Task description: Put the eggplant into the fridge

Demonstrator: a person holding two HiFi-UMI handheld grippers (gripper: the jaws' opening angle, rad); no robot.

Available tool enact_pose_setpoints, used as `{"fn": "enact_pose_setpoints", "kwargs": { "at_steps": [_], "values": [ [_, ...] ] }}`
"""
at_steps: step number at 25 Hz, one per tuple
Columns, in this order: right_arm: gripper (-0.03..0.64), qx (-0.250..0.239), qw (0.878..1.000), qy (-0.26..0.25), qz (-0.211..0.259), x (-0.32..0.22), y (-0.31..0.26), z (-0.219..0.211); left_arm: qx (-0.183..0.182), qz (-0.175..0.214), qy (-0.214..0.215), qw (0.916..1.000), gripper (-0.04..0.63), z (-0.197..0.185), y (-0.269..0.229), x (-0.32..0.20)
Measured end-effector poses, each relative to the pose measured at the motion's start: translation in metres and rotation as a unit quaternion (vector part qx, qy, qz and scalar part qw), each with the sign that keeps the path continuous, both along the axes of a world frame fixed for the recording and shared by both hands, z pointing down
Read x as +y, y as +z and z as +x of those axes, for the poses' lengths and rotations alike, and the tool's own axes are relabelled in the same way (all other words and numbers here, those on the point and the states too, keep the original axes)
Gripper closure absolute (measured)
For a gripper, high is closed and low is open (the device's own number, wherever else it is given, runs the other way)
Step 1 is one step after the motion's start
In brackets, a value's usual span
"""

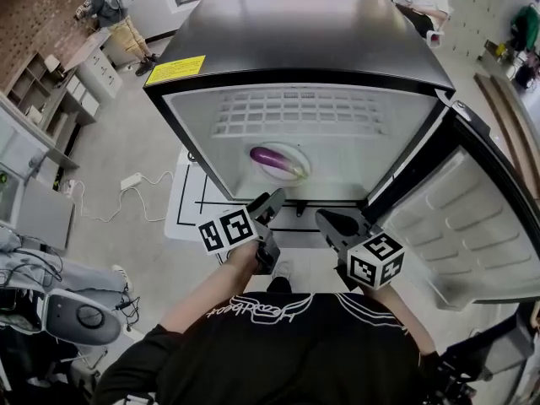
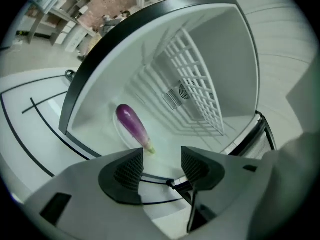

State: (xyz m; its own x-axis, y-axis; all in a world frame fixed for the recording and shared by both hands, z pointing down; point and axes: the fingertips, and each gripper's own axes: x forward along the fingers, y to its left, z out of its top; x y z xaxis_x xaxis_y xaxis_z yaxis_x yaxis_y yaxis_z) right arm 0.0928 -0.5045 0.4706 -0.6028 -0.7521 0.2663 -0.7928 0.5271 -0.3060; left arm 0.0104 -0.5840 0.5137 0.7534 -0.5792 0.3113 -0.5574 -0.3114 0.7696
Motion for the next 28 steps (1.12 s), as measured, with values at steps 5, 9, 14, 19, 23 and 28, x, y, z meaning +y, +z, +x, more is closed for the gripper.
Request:
{"fn": "enact_pose_setpoints", "kwargs": {
  "at_steps": [5, 9, 14, 19, 23, 28],
  "values": [
    [0.609, 0.009, 1.000, -0.005, 0.011, 0.027, -0.012, 0.002, -0.055, 0.049, 0.043, 0.9964, 0.426, -0.007, -0.021, 0.041],
    [0.609, 0.014, 1.000, -0.015, 0.022, 0.050, -0.019, 0.001, -0.081, 0.118, 0.080, 0.9865, 0.565, -0.004, -0.044, 0.079],
    [0.609, 0.018, 0.999, -0.035, 0.025, 0.085, -0.019, -0.006, -0.088, 0.194, 0.144, 0.9662, 0.587, 0.008, -0.068, 0.138],
    [0.609, 0.015, 0.998, -0.050, 0.033, 0.117, -0.026, -0.010, -0.064, 0.228, 0.174, 0.9557, 0.587, 0.010, -0.086, 0.185],
    [0.609, 0.007, 0.998, -0.059, 0.038, 0.134, -0.028, -0.012, -0.054, 0.248, 0.188, 0.9489, 0.588, 0.009, -0.093, 0.211],
    [0.609, 0.004, 0.997, -0.064, 0.040, 0.149, -0.027, -0.016, -0.043, 0.253, 0.198, 0.9460, 0.588, 0.009, -0.097, 0.225]
  ]
}}
